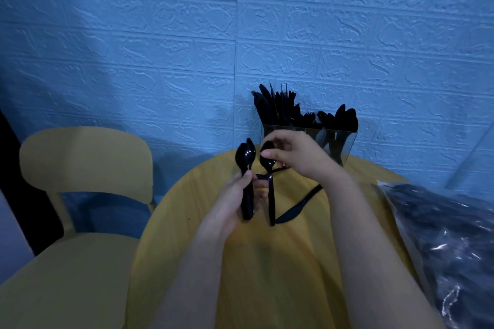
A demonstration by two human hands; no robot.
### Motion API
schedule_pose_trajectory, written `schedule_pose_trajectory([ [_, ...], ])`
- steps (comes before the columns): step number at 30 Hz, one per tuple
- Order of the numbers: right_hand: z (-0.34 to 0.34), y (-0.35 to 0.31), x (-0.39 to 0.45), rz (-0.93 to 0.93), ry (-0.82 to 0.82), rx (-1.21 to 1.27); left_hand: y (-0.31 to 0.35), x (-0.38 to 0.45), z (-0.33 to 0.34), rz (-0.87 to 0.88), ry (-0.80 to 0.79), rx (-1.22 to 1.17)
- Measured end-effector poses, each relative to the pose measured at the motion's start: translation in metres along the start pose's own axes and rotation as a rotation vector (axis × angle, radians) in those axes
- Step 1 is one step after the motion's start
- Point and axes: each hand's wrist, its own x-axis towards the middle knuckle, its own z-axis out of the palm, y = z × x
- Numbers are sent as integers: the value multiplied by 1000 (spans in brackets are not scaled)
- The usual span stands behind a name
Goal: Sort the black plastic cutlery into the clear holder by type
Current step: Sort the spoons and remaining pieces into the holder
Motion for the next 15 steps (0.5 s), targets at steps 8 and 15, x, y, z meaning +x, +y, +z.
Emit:
schedule_pose_trajectory([
  [8,39,28,18,83,261,-76,-6,5,0,-55,-76,-96],
  [15,53,55,16,153,-196,-549,-8,11,-7,-1,80,-175],
])
